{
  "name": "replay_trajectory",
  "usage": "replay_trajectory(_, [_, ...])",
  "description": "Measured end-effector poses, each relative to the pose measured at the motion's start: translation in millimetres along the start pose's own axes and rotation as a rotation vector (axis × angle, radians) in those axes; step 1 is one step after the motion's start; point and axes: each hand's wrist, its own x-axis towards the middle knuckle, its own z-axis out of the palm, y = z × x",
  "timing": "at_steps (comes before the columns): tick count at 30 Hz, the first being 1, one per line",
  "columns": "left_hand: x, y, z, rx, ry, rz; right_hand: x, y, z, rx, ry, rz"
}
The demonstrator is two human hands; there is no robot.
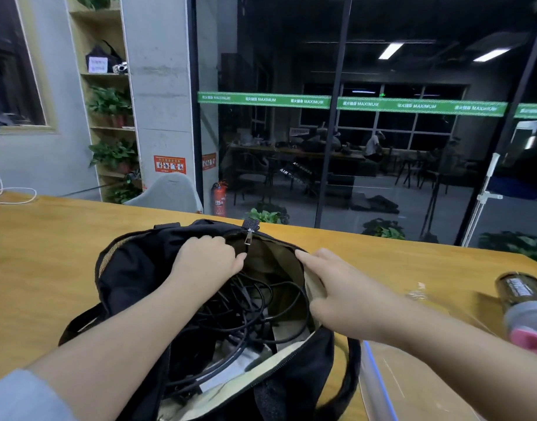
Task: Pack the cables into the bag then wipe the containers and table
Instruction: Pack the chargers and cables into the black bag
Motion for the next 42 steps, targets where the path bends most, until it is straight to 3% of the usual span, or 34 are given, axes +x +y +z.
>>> replay_trajectory(2, [-8.5,3.5,-1.0,-0.109,0.114,0.048,3.0,3.1,-0.7,0.023,0.021,0.020])
replay_trajectory(4, [-17.6,6.7,-10.2,-0.324,0.092,0.080,5.3,5.8,-1.3,0.050,0.036,0.026])
replay_trajectory(8, [-47.8,-4.8,-38.4,-0.610,-0.139,0.193,7.0,7.1,-1.2,0.082,0.029,0.040])
replay_trajectory(13, [-83.0,-14.5,-47.1,-0.493,-0.354,0.379,9.2,4.5,1.3,0.098,0.036,0.048])
replay_trajectory(18, [-86.9,-9.0,-22.8,-0.451,-0.528,0.306,5.8,1.1,5.9,0.125,0.048,0.041])
replay_trajectory(28, [-52.6,20.3,1.5,-0.393,-0.426,0.308,-2.8,-8.8,-1.2,0.130,0.123,-0.047])
replay_trajectory(34, [-59.0,3.3,-20.0,-0.717,-0.342,0.237,14.3,-13.1,-5.9,0.236,0.214,-0.072])
replay_trajectory(39, [-77.6,-33.2,-34.9,-0.282,-0.365,0.065,8.2,-10.6,-6.9,0.210,0.222,0.003])
replay_trajectory(42, [-84.3,-45.9,-46.2,-0.189,-0.410,-0.015,6.1,-4.8,-5.0,0.203,0.138,0.073])
